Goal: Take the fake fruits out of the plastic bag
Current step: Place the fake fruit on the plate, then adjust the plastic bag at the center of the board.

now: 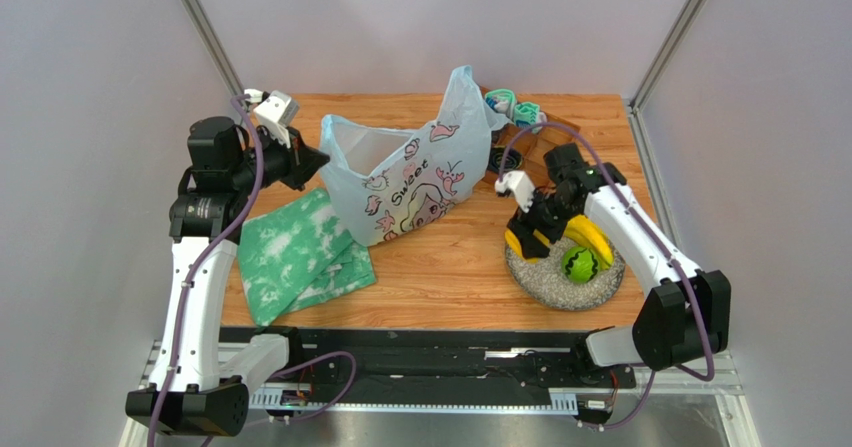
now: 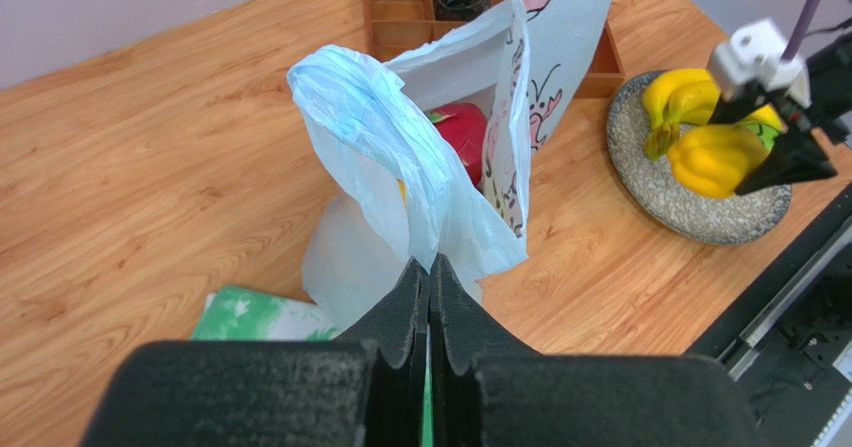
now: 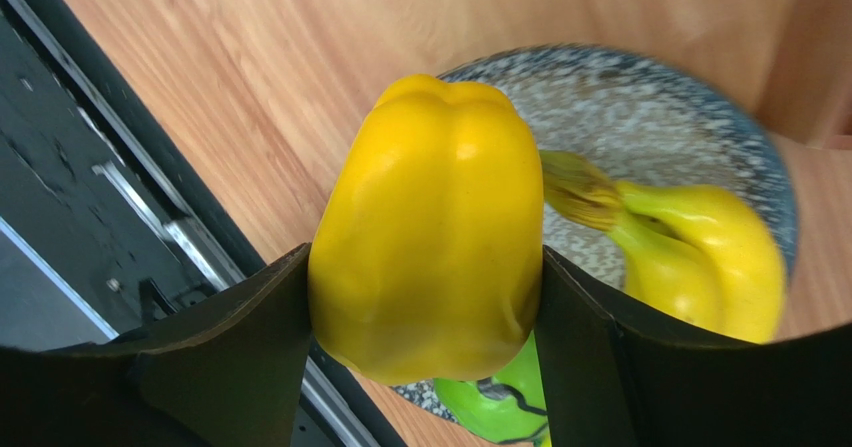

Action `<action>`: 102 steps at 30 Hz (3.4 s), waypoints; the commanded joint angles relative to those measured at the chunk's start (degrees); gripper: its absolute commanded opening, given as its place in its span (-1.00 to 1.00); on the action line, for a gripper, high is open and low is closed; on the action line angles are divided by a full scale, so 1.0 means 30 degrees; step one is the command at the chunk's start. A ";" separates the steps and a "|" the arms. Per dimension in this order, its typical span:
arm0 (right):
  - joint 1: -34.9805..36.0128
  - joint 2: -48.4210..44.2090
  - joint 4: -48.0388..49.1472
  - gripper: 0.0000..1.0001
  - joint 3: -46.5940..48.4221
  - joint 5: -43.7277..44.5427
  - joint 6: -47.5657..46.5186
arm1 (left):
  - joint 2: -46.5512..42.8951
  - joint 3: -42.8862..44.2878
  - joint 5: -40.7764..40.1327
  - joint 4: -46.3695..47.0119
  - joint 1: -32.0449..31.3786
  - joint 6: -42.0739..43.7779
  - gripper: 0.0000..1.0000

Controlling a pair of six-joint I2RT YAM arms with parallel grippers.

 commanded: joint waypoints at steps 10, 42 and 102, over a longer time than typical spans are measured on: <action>0.3244 0.0458 0.4075 -0.06 -0.2805 0.6625 -0.0032 | -0.1782 -0.1051 0.0897 0.0189 0.0010 -0.0023 -1.00; 0.8862 0.2240 0.3931 0.70 1.2750 -0.0995 0.9729 | -0.4800 -0.5358 0.4737 -0.2713 -0.0019 -0.0314 -1.00; 1.5724 1.0592 0.6482 0.65 1.3333 1.1489 1.7665 | -0.3567 -0.4682 -0.0124 -0.4900 0.0946 -0.6557 -1.00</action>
